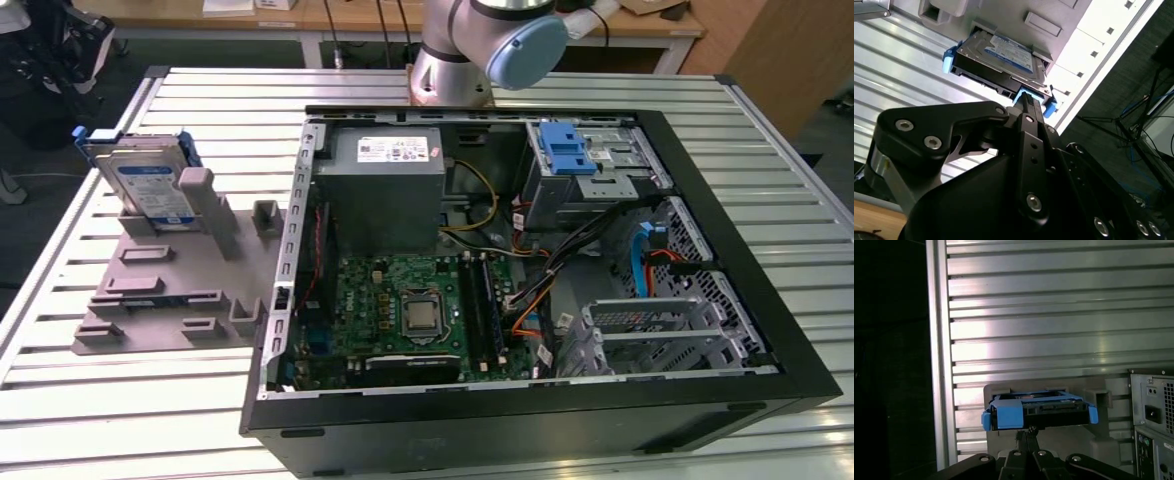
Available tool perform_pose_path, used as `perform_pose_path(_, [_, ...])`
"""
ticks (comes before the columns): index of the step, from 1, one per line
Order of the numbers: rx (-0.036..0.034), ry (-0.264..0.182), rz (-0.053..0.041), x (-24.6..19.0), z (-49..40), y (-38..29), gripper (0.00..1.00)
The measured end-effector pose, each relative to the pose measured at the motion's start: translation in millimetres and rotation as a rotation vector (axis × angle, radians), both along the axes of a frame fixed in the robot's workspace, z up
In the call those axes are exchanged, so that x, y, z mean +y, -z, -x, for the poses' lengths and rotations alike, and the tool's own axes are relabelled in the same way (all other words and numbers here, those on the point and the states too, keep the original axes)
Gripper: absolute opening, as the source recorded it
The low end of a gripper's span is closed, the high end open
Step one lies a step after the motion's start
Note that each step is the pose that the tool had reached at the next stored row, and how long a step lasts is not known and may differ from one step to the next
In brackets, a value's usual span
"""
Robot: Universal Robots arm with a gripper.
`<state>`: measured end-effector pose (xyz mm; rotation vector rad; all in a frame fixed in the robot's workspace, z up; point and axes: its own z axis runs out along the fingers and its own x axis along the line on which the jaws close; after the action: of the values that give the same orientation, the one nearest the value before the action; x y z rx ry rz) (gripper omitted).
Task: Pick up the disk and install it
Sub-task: 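Pick up the disk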
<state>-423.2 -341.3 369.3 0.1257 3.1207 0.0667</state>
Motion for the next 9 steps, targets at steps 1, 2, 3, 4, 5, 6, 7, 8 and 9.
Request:
perform_pose_path(1, [0.0001,0.0,0.0,0.0,0.0,0.0,0.11])
perform_pose_path(2, [0.0,0.0,0.0,0.0,0.0,0.0,0.11])
perform_pose_path(3, [0.0,0.0,0.0,0.0,0.1,0.0,0.11])
perform_pose_path(4, [0.0001,0.0,0.0,0.0,0.1,0.0,0.11])
perform_pose_path(5, [0.0001,0.0,0.0,0.0,0.1,0.0,0.11])
perform_pose_path(6, [0.0,0.0,-0.0001,0.0,0.1,0.1,0.11])
perform_pose_path(7, [0.0001,0.0,0.0,0.0,0.1,0.0,0.11])
perform_pose_path(8, [0.0001,0.0,0.0,0.0,0.1,0.0,0.11])
perform_pose_path(9, [0.0001,-0.001,0.0,0.0,0.1,0.0,0.11])
